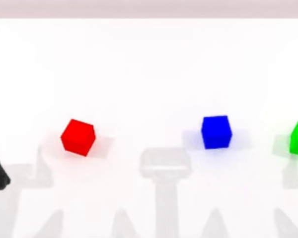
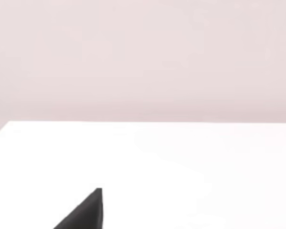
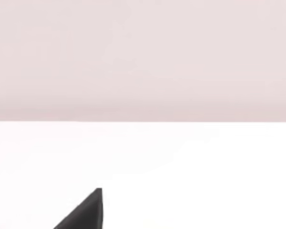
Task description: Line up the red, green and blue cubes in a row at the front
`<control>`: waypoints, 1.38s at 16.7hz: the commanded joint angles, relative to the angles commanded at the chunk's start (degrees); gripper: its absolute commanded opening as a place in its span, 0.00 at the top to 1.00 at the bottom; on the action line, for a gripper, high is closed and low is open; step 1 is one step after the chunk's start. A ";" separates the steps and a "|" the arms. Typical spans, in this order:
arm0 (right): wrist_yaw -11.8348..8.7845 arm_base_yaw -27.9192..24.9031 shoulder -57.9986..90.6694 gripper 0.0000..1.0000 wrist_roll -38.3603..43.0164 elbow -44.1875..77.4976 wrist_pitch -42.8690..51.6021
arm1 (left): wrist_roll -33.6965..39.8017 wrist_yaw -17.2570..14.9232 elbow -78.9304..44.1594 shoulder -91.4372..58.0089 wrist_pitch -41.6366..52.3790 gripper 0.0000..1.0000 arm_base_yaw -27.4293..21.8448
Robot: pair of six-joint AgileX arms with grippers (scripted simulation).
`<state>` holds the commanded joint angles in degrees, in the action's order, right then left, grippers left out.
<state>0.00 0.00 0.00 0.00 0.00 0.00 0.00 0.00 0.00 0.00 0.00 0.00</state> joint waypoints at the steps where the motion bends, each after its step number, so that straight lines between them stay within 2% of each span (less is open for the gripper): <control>1: 0.00 0.00 0.00 0.00 0.00 0.00 0.00 | 0.00 0.00 0.00 0.00 0.00 0.00 0.00; 5: 0.00 0.00 0.00 0.00 0.00 0.00 0.00 | 0.01 -0.12 -3.52 -3.56 2.48 0.00 -0.91; 9: 0.00 0.00 0.00 0.00 0.00 0.00 0.00 | -0.02 -0.16 -15.82 -16.84 10.99 0.00 -3.58; 19: 0.00 0.00 0.00 0.00 0.00 0.00 0.00 | -0.28 -0.18 -58.93 -77.51 43.94 0.00 -13.13; 23: 0.00 0.00 0.00 0.00 0.00 0.00 0.00 | -0.39 -0.26 -73.95 -97.12 55.19 0.00 -16.53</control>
<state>0.00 0.00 0.00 0.00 0.00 0.00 -0.39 -0.26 -73.95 -97.12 55.19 -16.53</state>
